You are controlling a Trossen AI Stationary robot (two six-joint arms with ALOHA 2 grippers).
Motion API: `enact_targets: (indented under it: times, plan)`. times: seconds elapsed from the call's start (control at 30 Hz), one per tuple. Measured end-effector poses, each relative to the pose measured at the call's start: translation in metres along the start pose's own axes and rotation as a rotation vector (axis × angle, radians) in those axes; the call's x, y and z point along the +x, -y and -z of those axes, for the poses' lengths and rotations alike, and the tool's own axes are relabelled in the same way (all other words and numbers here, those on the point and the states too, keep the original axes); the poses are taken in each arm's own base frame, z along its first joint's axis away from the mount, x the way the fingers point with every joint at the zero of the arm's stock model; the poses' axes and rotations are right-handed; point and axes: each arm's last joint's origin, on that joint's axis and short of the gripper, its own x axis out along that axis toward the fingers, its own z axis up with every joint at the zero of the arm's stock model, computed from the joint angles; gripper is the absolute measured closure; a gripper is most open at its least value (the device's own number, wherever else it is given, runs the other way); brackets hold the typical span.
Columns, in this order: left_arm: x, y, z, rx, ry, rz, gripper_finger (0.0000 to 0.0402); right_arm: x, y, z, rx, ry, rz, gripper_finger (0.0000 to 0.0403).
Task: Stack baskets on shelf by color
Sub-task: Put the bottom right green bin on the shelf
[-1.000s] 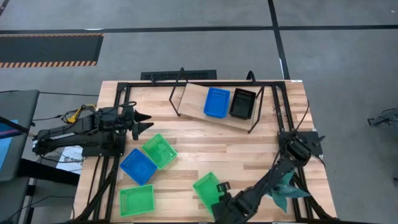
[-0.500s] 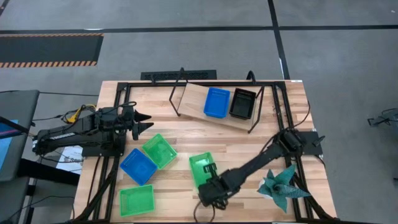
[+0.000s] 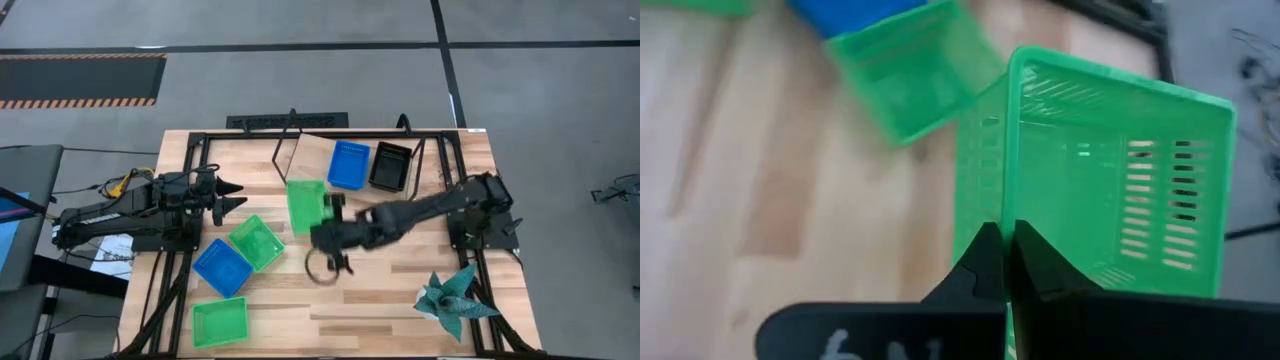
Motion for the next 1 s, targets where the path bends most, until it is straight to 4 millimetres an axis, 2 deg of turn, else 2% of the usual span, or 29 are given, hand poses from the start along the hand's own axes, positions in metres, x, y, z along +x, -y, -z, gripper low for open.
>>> enact_targets:
  times: [0.2, 0.27, 0.47, 0.6, 0.8, 0.9, 1.0]
  plan:
    - [0.000, 0.000, 0.000, 0.013, 0.000, -0.001, 0.0175, 0.022, 0.068, -0.001, 0.094, 0.033, 0.137, 0.0400]
    - [0.000, 0.000, 0.000, 0.014, 0.000, -0.001, 0.0175, 0.040, 0.089, -0.001, 0.135, 0.046, 0.187, 0.0400]
    - [0.000, 0.000, 0.001, 0.014, -0.005, -0.002, 0.0175, 0.084, 0.144, 0.021, 0.254, -0.026, 0.280, 0.0399]
    - [-0.001, -0.001, 0.002, 0.008, -0.023, -0.009, 0.0175, 0.111, 0.158, 0.038, 0.298, -0.103, 0.277, 0.0399]
    - [-0.001, -0.001, 0.002, 0.008, -0.023, -0.009, 0.0175, 0.143, 0.154, 0.051, 0.294, -0.168, 0.258, 0.0395]
    - [-0.001, -0.001, 0.003, 0.009, -0.027, -0.011, 0.0175, 0.153, 0.151, 0.056, 0.284, -0.203, 0.248, 0.0390]
    - [-0.001, -0.002, 0.003, 0.009, -0.032, -0.013, 0.0175, 0.152, 0.154, 0.057, 0.289, -0.208, 0.252, 0.0381]
